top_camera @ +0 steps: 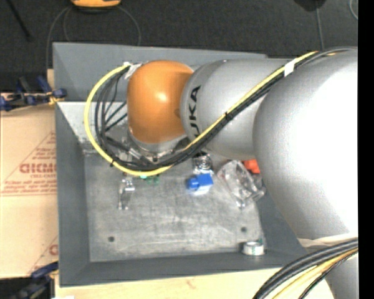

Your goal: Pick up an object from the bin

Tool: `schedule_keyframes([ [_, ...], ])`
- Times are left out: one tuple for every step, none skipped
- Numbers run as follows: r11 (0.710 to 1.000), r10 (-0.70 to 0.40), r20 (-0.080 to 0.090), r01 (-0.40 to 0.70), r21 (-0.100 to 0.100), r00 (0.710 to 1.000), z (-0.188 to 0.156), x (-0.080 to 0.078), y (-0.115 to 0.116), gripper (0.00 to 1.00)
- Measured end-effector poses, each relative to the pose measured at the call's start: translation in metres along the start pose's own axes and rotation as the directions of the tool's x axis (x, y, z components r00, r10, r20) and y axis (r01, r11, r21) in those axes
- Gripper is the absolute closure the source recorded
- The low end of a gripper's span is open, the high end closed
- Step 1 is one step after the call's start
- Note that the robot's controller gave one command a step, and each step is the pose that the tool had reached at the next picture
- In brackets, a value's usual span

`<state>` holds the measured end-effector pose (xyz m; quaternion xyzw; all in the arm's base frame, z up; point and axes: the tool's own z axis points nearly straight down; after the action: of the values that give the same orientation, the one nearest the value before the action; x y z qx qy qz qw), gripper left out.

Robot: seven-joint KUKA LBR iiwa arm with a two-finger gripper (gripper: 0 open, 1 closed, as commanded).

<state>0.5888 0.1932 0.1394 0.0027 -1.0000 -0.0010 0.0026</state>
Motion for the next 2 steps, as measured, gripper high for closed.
schedule_keyframes([
  [0.999, 0.037, 0.009, -0.037, 0.004, 0.999, 0.027, -0.036, -0.095, 0.00],
  [1.000, 0.001, 0.013, -0.001, 0.006, 1.000, 0.000, -0.049, -0.192, 0.00],
])
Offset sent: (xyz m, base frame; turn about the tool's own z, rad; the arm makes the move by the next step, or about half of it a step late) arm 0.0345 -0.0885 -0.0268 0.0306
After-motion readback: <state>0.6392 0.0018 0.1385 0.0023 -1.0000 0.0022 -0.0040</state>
